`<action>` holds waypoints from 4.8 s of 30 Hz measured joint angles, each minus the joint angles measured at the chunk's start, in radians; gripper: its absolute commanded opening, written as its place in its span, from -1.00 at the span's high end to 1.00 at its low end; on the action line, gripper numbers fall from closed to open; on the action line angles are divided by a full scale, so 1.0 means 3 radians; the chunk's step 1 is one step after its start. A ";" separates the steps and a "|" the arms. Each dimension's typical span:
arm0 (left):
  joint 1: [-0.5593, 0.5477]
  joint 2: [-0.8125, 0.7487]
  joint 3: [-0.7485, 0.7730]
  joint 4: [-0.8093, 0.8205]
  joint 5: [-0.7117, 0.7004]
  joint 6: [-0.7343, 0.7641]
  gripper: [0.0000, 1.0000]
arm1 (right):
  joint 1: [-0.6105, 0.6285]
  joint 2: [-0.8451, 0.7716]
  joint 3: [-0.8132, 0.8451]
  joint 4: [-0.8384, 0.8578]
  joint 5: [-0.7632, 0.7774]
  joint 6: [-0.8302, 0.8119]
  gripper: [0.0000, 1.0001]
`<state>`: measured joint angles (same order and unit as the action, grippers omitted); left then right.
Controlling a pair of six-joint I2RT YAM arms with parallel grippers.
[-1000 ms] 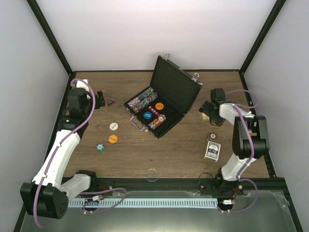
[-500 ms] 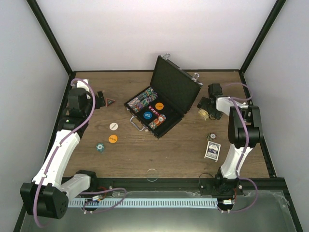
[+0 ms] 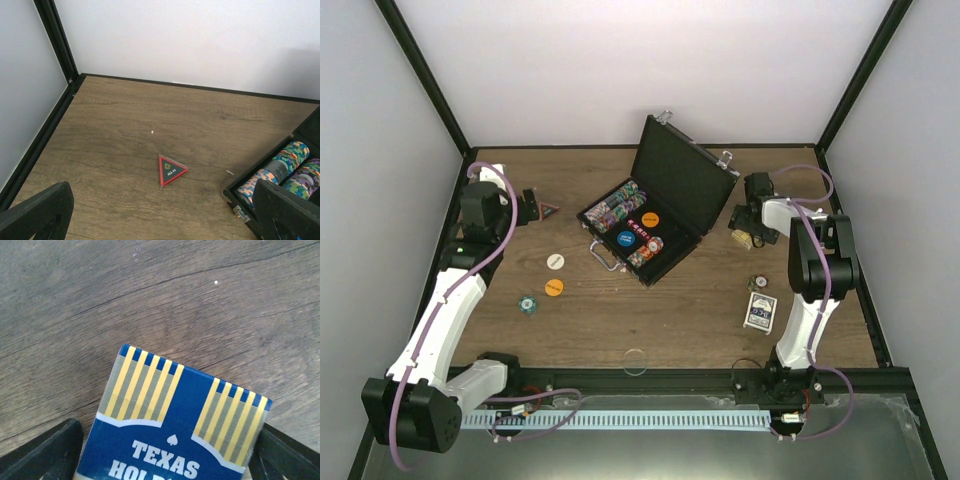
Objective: Pack up texas hold em set
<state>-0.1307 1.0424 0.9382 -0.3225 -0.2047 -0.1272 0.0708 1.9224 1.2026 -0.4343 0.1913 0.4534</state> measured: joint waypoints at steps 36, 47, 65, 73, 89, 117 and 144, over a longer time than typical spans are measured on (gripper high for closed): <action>-0.0001 0.0038 0.0000 0.0000 0.0000 0.0000 -1.00 | 0.0038 -0.0743 -0.0459 -0.0314 0.0047 -0.0086 -0.36; -0.0001 0.0038 0.0000 0.0000 0.0001 0.0000 -1.00 | 0.0080 -0.2251 -0.0392 -0.0357 -0.0076 -0.0181 -0.29; -0.0001 0.0041 0.0000 0.0000 -0.0001 0.0000 -1.00 | 0.2627 -0.2261 -0.0858 -0.0195 -0.0738 -0.0361 -0.25; -0.0001 0.0062 0.0000 0.0000 0.0001 0.0000 -1.00 | 0.3419 -0.1799 -0.1153 -0.0477 -0.0645 -0.0221 -0.24; -0.0001 0.0062 0.0000 -0.0001 0.0004 0.0000 -1.00 | 0.3451 -0.1294 -0.1326 -0.0434 -0.0360 -0.0149 -0.68; -0.0001 0.0062 0.0000 -0.0001 0.0014 0.0001 -1.00 | 0.3503 -0.0956 -0.0893 -0.0991 -0.0324 0.0217 -0.23; -0.0001 0.0041 0.0000 -0.0001 0.0027 -0.0003 -1.00 | 0.2347 -0.0334 0.0863 -0.0395 0.0097 -0.0815 -0.15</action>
<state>-0.1310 1.0546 0.9382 -0.3229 -0.1967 -0.1280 0.7750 1.8221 1.4616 -0.5529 0.2203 0.2089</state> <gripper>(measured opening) 0.999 0.705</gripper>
